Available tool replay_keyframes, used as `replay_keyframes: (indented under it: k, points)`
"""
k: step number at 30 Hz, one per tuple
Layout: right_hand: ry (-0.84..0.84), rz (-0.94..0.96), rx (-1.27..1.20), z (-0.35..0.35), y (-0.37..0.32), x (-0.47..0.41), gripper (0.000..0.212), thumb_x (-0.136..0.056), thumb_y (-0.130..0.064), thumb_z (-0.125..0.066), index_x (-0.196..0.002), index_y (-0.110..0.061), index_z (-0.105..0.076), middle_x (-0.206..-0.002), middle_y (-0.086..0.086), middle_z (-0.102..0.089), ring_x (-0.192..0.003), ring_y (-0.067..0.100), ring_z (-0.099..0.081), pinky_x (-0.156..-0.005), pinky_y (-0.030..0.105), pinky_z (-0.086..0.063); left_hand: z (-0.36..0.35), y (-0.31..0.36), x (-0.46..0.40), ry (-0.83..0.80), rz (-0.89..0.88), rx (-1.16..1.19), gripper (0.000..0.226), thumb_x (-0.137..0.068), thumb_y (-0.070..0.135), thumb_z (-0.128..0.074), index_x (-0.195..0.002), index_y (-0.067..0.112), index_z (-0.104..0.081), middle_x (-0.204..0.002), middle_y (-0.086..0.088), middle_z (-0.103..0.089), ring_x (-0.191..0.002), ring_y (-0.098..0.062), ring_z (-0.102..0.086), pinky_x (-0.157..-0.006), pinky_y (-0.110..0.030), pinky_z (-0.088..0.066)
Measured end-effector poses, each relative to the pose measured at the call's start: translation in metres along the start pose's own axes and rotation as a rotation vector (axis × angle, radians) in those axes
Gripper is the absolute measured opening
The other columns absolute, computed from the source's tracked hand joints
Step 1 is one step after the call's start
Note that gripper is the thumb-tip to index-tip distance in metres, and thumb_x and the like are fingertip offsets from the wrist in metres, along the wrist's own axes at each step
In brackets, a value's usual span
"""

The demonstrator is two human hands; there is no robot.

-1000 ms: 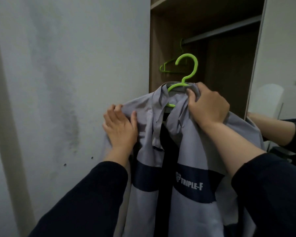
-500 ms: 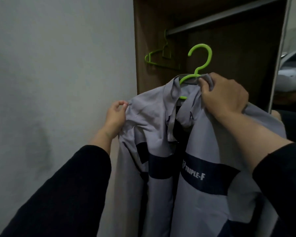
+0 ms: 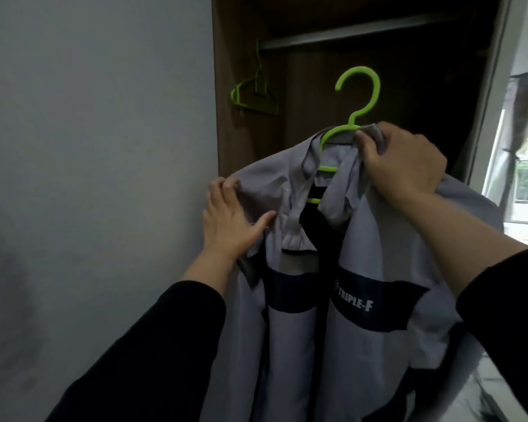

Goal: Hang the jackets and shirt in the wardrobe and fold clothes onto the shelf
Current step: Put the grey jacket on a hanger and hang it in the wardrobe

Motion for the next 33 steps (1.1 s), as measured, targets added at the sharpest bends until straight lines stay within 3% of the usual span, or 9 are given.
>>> replay_keyframes:
  k: [2, 4, 7, 10, 14, 19, 22, 27, 33]
  points:
    - [0.022, -0.003, 0.006, 0.008, 0.003, -0.002, 0.041, -0.094, -0.056, -0.037, -0.099, -0.024, -0.063, -0.086, 0.009, -0.066, -0.082, 0.033, -0.062, -0.061, 0.031, -0.033, -0.004, 0.000, 0.002, -0.028, 0.076, 0.167, 0.071, -0.080, 0.032, -0.071, -0.129, 0.023, -0.020, -0.133, -0.010, -0.025, -0.106, -0.035, -0.054, -0.086, -0.041, -0.050]
    - [0.047, 0.000, 0.024, 0.017, 0.008, -0.005, 0.040, -0.095, -0.055, -0.038, -0.100, -0.024, -0.063, -0.086, 0.011, -0.066, -0.082, 0.035, -0.062, -0.061, 0.031, -0.032, -0.002, -0.001, 0.001, -0.025, 0.081, 0.321, 0.054, -0.087, 0.014, -0.063, -0.132, 0.020, -0.033, -0.126, -0.007, -0.042, -0.099, -0.028, -0.058, -0.080, -0.037, -0.049]
    - [0.076, 0.070, 0.078, 0.027, 0.019, -0.005, 0.041, -0.096, -0.053, -0.038, -0.098, -0.020, -0.062, -0.082, 0.019, -0.064, -0.075, 0.040, -0.062, -0.058, 0.031, -0.031, 0.011, -0.001, -0.010, 0.102, -0.032, 0.344, 0.016, -0.094, 0.017, -0.054, -0.106, 0.016, -0.064, -0.097, -0.007, -0.068, -0.084, -0.023, -0.062, -0.066, -0.024, -0.040]
    - [0.078, 0.130, 0.108, 0.030, 0.030, 0.000, 0.041, -0.096, -0.051, -0.040, -0.091, -0.016, -0.060, -0.070, 0.019, -0.058, -0.068, 0.041, -0.061, -0.054, 0.030, -0.028, 0.021, -0.004, -0.038, 0.207, 0.138, 0.407, 0.023, -0.097, 0.027, -0.048, -0.096, 0.019, -0.070, -0.097, -0.007, -0.070, -0.084, -0.023, -0.062, -0.066, -0.027, -0.040]
    - [0.078, 0.116, 0.082, 0.031, 0.035, 0.000, 0.038, -0.096, -0.048, -0.045, -0.087, -0.014, -0.059, -0.072, 0.023, -0.061, -0.069, 0.043, -0.061, -0.054, 0.031, -0.026, 0.026, -0.001, -0.075, 0.081, 0.347, 0.301, 0.037, -0.099, 0.038, -0.039, -0.105, 0.016, -0.068, -0.119, -0.011, -0.054, -0.113, -0.033, -0.049, -0.098, -0.045, -0.039]
    - [0.083, 0.034, 0.050, 0.023, 0.021, -0.007, 0.038, -0.095, -0.052, -0.041, -0.094, -0.019, -0.060, -0.080, 0.020, -0.065, -0.076, 0.042, -0.062, -0.056, 0.032, -0.031, 0.013, 0.037, -0.072, -0.122, 0.029, 0.317, 0.032, -0.102, 0.037, -0.025, -0.097, 0.026, -0.055, -0.103, -0.003, -0.062, -0.099, -0.026, -0.057, -0.089, -0.042, -0.041]
    - [0.054, 0.062, 0.071, 0.010, 0.010, -0.006, 0.037, -0.096, -0.051, -0.039, -0.094, -0.020, -0.060, -0.077, 0.016, -0.065, -0.072, 0.039, -0.062, -0.055, 0.030, -0.032, 0.006, 0.069, -0.065, -0.039, -0.168, 0.245, 0.030, -0.103, 0.029, -0.024, -0.090, 0.020, -0.049, -0.088, -0.005, -0.055, -0.093, -0.031, -0.056, -0.074, -0.038, -0.034]
    - [0.016, 0.091, 0.158, -0.007, 0.005, -0.017, 0.036, -0.099, -0.048, -0.035, -0.101, -0.017, -0.055, -0.071, 0.013, -0.061, -0.063, 0.035, -0.059, -0.050, 0.030, -0.031, -0.004, 0.082, -0.088, -0.052, -0.089, 0.254, 0.047, -0.105, 0.030, -0.020, -0.113, 0.009, -0.060, -0.112, -0.013, -0.065, -0.111, -0.033, -0.054, -0.090, -0.042, -0.035]
    - [-0.012, 0.177, 0.235, -0.030, 0.001, -0.034, 0.029, -0.100, -0.039, -0.036, -0.105, -0.014, -0.050, -0.074, 0.010, -0.062, -0.058, 0.032, -0.055, -0.048, 0.032, -0.036, -0.032, 0.084, -0.117, -0.162, -0.102, 0.257, 0.051, -0.104, 0.034, -0.016, -0.109, 0.009, -0.060, -0.108, -0.015, -0.064, -0.109, -0.035, -0.053, -0.094, -0.046, -0.036]
Point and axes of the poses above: each hand's wrist, its own x-axis away from the middle knuckle, its own z-axis out of the back of the hand, y = z × x, the point moved 2 cm from there along -x, towards the middle knuckle
